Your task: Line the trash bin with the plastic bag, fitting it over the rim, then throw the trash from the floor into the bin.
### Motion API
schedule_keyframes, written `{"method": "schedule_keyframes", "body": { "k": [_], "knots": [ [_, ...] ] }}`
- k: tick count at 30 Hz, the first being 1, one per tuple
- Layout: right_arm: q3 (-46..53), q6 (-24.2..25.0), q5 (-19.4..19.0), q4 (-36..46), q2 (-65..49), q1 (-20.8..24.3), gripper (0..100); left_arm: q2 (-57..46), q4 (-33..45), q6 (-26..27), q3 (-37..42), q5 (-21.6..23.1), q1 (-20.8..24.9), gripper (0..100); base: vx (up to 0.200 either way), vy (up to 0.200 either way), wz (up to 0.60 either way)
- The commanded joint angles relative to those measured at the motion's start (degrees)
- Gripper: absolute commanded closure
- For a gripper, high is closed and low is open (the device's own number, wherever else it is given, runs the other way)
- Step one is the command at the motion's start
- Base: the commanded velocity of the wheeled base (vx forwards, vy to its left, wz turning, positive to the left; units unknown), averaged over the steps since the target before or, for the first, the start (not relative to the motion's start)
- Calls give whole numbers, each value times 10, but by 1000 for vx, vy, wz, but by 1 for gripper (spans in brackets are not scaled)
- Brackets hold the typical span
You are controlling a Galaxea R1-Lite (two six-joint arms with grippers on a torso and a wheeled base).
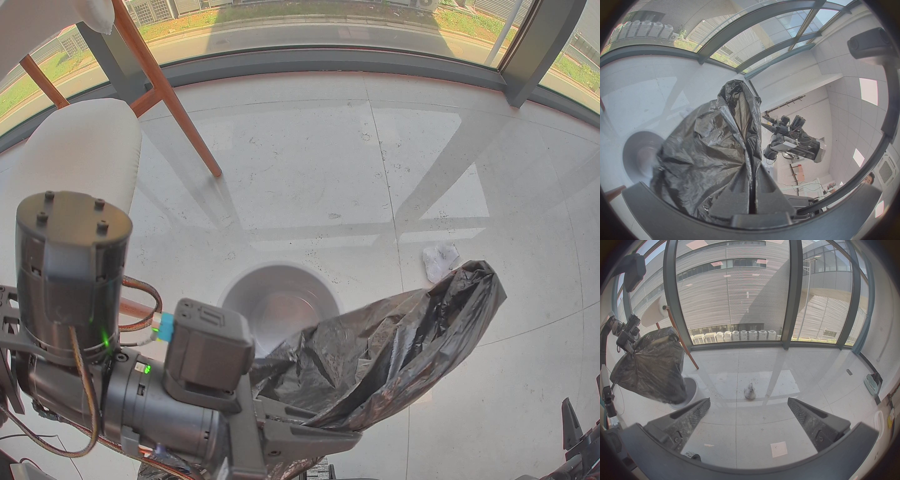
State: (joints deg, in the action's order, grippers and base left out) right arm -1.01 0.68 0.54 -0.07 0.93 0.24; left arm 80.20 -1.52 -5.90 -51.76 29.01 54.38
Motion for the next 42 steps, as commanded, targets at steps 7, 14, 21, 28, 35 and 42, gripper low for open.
{"method": "schedule_keyframes", "body": {
  "k": [7, 14, 21, 28, 35, 42],
  "knots": [
    [10, 0, 0, 0, -9, 0, 0, 5, -1, 80, 10, -33, -53, 100, 0, 0, 0],
    [10, 0, 0, 0, -9, 0, 0, 4, -2, 134, -11, -30, -111, 100, 0, 0, 0],
    [10, -1, 0, 0, -9, 0, 0, 7, -1, 131, -44, -37, -128, 100, 0, 0, 0],
    [10, 0, 0, 0, -9, 0, 0, 24, -2, 135, 1, -39, -130, 100, 0, 0, 0],
    [10, -1, 0, 1, -9, 0, 0, 85, -61, 141, 0, -47, -150, 100, 0, 0, 0],
    [10, 1, 1, 1, -9, -1, 0, 118, -130, 145, 31, -77, -150, 100, 0, 0, 0]
  ]
}}
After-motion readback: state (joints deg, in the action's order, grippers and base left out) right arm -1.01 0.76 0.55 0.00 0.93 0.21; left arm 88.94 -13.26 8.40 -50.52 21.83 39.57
